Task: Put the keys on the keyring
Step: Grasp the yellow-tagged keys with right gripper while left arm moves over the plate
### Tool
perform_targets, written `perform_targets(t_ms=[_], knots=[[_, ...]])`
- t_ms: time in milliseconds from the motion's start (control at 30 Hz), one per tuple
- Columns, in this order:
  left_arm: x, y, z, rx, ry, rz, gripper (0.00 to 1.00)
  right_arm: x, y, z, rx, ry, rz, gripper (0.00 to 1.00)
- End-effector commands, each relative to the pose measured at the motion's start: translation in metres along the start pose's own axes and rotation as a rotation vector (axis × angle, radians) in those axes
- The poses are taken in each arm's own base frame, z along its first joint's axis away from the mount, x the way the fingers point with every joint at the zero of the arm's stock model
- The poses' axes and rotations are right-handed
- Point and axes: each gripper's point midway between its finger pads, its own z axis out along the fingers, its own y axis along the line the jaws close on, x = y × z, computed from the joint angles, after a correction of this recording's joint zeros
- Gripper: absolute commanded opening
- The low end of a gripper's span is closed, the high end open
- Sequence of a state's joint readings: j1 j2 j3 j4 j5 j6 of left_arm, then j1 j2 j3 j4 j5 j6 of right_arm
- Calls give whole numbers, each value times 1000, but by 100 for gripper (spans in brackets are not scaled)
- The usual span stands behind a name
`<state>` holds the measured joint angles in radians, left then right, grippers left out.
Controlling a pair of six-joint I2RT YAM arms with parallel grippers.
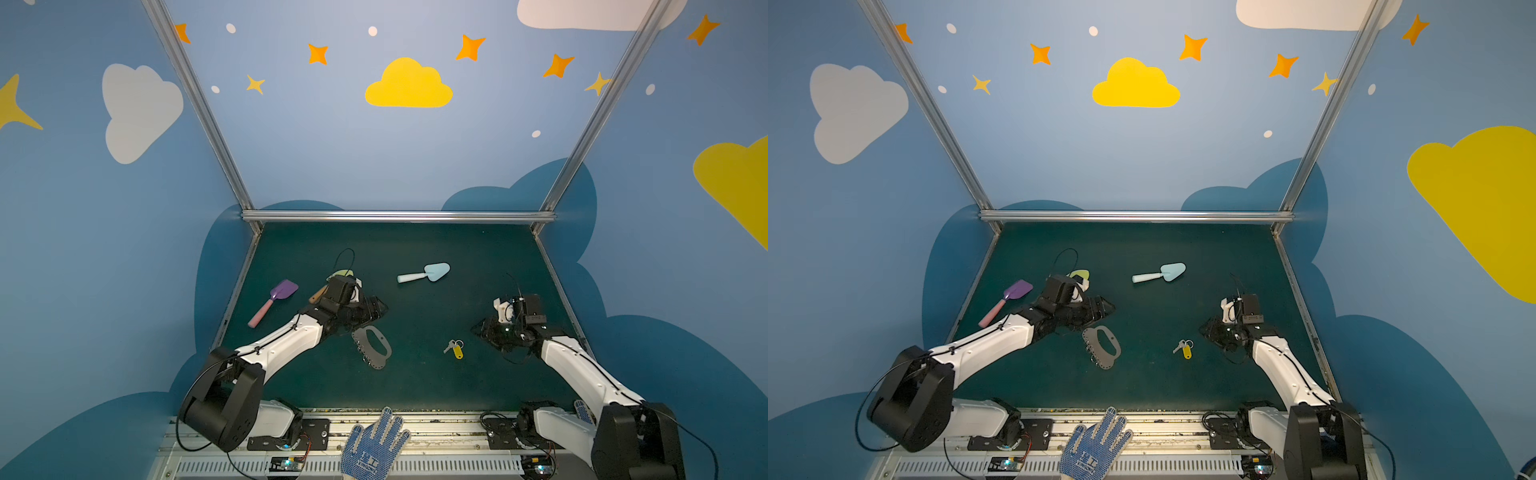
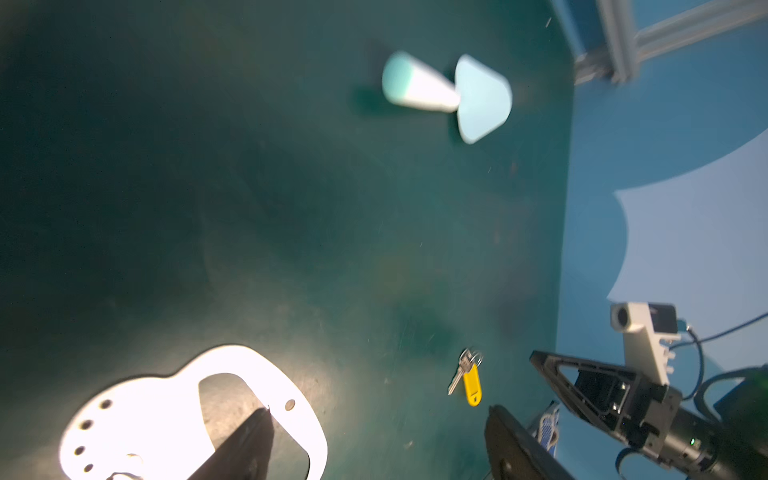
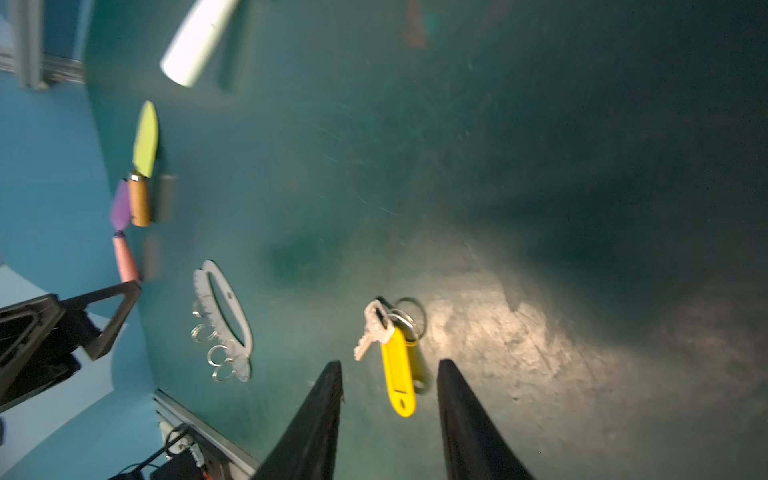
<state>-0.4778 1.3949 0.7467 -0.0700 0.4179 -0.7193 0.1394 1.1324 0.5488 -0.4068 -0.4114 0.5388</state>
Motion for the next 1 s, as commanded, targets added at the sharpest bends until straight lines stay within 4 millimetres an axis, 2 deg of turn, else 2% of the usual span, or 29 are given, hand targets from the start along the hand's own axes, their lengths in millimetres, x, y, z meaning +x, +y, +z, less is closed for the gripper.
perform_targets(t_ms=[0, 133, 267, 467, 733, 967], knots=[[-1, -21, 6, 49, -2, 19, 82, 11, -7, 10, 33, 34, -12, 40], [6, -26, 13, 63, 18, 12, 82, 22, -7, 20, 32, 68, -18, 44], [13, -26, 19, 53, 34, 11, 82, 31, -9, 29, 31, 99, -17, 44], [19, -27, 24, 58, 53, 1, 83, 34, -3, 40, 26, 116, -26, 42], [23, -28, 27, 59, 65, -5, 83, 37, 3, 53, 26, 147, -39, 26], [26, -31, 31, 60, 79, -4, 83, 30, 4, 51, 54, 122, -77, 8]])
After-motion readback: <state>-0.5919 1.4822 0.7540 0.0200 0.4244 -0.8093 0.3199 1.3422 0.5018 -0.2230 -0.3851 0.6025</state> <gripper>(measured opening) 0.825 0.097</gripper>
